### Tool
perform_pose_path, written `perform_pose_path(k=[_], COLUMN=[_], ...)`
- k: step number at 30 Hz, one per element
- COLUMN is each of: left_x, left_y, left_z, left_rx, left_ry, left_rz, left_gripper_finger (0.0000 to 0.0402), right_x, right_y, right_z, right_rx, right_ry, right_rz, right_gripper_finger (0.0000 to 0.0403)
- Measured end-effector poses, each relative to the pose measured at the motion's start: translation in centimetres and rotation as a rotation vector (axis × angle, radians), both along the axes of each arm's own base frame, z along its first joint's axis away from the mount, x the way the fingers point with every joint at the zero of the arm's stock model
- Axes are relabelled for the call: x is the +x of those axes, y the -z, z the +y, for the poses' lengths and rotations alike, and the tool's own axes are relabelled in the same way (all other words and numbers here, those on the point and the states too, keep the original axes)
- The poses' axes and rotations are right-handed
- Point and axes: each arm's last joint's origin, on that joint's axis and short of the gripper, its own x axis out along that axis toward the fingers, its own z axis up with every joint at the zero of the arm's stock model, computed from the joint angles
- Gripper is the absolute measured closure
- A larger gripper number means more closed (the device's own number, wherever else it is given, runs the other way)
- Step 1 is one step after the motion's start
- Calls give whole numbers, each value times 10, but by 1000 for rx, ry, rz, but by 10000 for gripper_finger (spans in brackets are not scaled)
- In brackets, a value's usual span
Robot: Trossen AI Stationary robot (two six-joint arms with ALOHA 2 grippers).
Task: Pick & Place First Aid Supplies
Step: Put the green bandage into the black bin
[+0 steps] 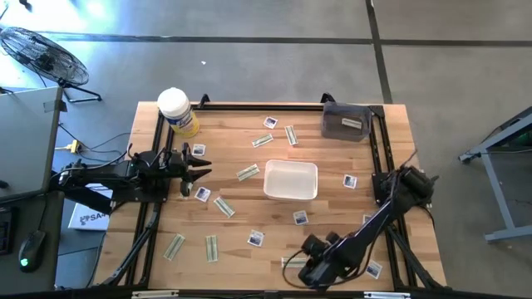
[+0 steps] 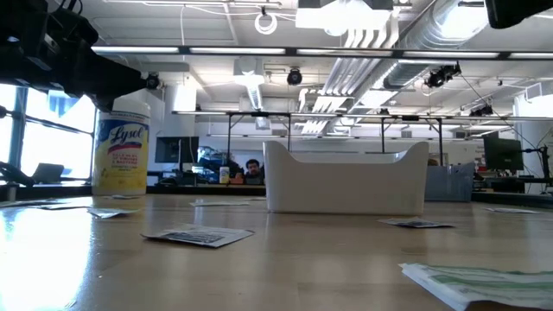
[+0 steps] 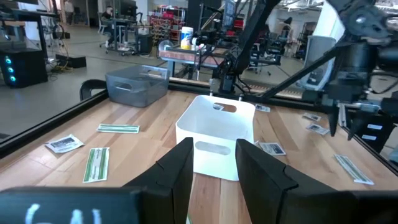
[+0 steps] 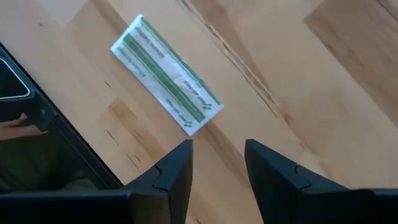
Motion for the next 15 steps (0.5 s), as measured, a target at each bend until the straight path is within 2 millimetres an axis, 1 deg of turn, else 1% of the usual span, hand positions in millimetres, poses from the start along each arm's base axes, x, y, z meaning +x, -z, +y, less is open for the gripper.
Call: perform_pose_path(k=[5, 9, 15], left_x=[0, 0, 0], left_y=[0, 0, 0], left_z=[0, 0, 0], left_rx=[0, 0, 0], left_ry=[0, 0, 0], left_rz=[0, 0, 0], left_gripper_finger=[283, 283, 283], right_x=[14, 21, 25], right_y=[10, 20, 22], right_z=[7, 2, -5], right_rx=[-38, -88, -120], right_ry=[-51, -71, -96], right_rz=[35, 37, 51], right_gripper_finger=[263, 263, 263])
